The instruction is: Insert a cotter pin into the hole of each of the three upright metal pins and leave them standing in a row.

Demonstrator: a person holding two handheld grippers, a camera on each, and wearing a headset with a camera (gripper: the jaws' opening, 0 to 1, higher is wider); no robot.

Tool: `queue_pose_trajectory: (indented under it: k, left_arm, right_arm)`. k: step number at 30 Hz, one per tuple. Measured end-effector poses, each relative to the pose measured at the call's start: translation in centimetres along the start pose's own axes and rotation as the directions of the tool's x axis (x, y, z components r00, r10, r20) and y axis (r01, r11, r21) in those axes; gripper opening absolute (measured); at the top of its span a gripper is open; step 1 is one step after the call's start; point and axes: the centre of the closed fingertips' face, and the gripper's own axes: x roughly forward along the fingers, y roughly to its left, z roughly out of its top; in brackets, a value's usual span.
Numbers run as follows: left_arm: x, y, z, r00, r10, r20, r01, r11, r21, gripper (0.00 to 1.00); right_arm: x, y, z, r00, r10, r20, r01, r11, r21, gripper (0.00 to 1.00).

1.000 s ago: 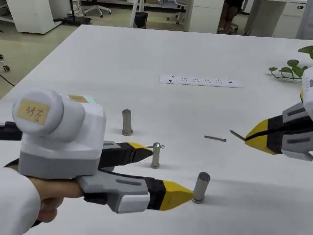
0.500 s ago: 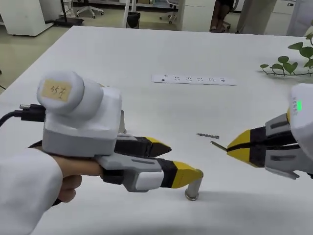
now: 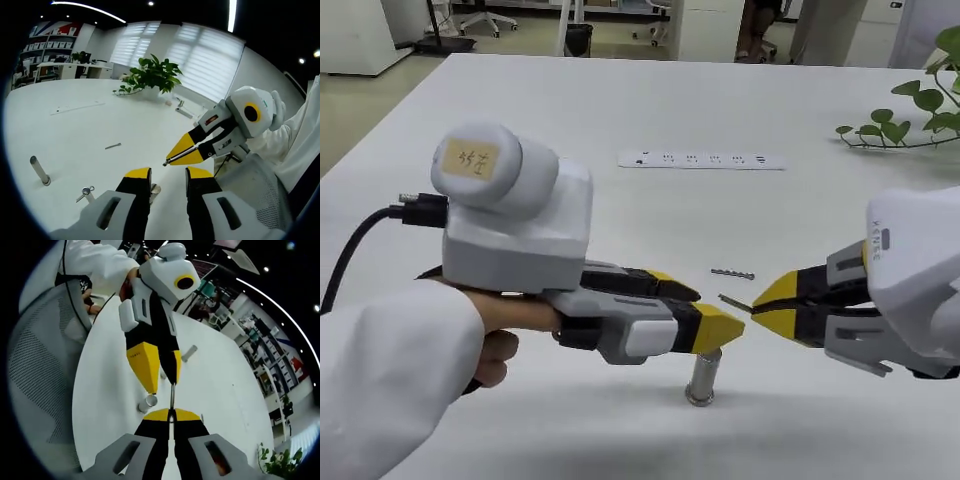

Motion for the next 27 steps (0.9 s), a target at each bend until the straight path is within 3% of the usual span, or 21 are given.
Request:
queue_pose_trajectory:
  k: [12, 27]
  left_arm:
    - [0.7, 0.1, 0.1, 0.9999, -0.003, 0.016, 0.004, 0.997, -0.081, 0.09]
    - [0.9, -0.3, -0.6, 0.9997, -0.018, -0.015, 0.016, 0.992, -0.128, 0.0]
  right_arm:
    - [0.5, 0.7, 1.0, 0.9997, 0.022, 0.014, -0.022, 0.999, -0.028, 0.0]
    - [0.3, 1.0, 1.2, 0.9995, 0.028, 0.013, -0.027, 0.999, -0.043, 0.0]
